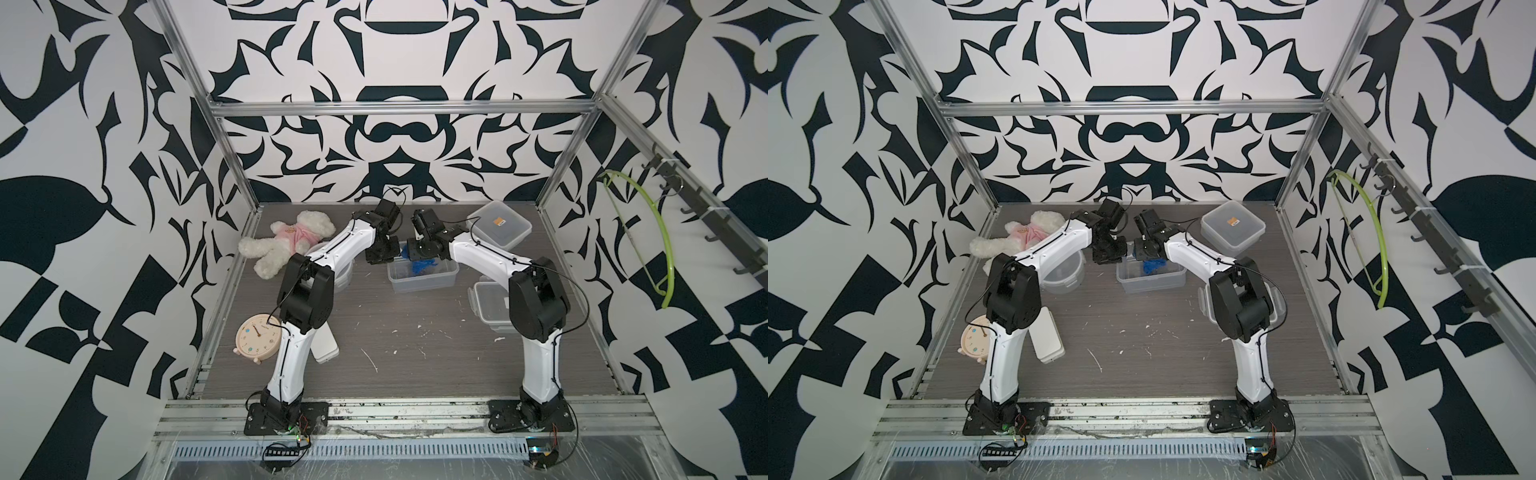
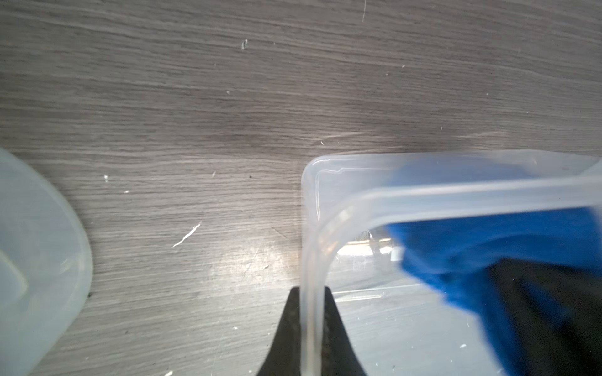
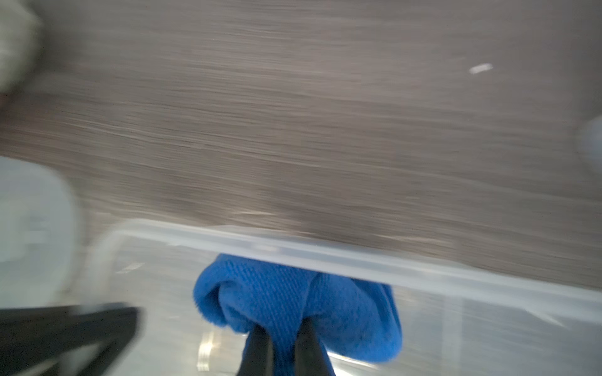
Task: Wipe the insides of the lunch boxes
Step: Wipe the dirt inside the lunch box.
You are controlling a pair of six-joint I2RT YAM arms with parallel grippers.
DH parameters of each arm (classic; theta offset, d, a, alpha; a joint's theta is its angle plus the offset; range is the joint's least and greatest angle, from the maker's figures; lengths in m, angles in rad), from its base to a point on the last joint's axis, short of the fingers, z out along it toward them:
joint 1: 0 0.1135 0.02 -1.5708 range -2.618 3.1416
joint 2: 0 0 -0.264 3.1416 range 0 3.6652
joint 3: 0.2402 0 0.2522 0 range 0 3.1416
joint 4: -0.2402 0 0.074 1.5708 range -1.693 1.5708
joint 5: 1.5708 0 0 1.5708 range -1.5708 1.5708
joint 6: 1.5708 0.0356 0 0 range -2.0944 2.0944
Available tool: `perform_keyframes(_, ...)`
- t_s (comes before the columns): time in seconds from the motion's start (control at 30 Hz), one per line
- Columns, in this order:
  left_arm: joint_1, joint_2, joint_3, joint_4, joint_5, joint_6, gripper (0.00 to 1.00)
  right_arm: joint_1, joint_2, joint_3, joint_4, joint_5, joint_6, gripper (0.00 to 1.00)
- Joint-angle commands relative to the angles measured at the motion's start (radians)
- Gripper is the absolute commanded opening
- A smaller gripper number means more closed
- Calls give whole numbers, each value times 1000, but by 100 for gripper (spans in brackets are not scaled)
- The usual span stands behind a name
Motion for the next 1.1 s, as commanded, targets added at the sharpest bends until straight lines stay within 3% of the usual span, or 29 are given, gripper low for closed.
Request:
perform_keyframes(0.0, -12, -4, -10, -89, 33, 20, 0, -33, -27, 32, -130, 321, -148, 0)
perform_keyframes(0.17, -11, -4, 3, -104, 10, 28, 0, -40, -24, -41, -196, 425, -189, 0)
perform_keyframes(0.23, -11, 0, 11, -110, 3, 31, 0, -40, -10, -44, -213, 396, -192, 0)
perform_keyframes(0.33, -10, 8, 31, -118, 4, 31, 0, -38, 38, -15, -211, 202, -195, 0)
perform_keyframes(0.43, -10, 11, 40, -116, 12, 25, 0, -18, 106, 28, -171, -95, -169, 0)
perform_keyframes(0.63, -11, 25, 58, -112, 20, 17, 0, 72, 220, 126, -103, -403, -122, 0)
perform_keyframes(0.8, -11, 33, 73, -113, 21, 17, 0, 72, 214, 73, 19, -689, -47, 0)
perform_keyframes(0.93, -10, 38, 75, -110, 21, 22, 0, 58, 182, 20, -18, -833, -56, 0)
perform_keyframes(1.07, -11, 37, 72, -110, 10, 29, 0, 39, 145, -21, -224, -807, -146, 0)
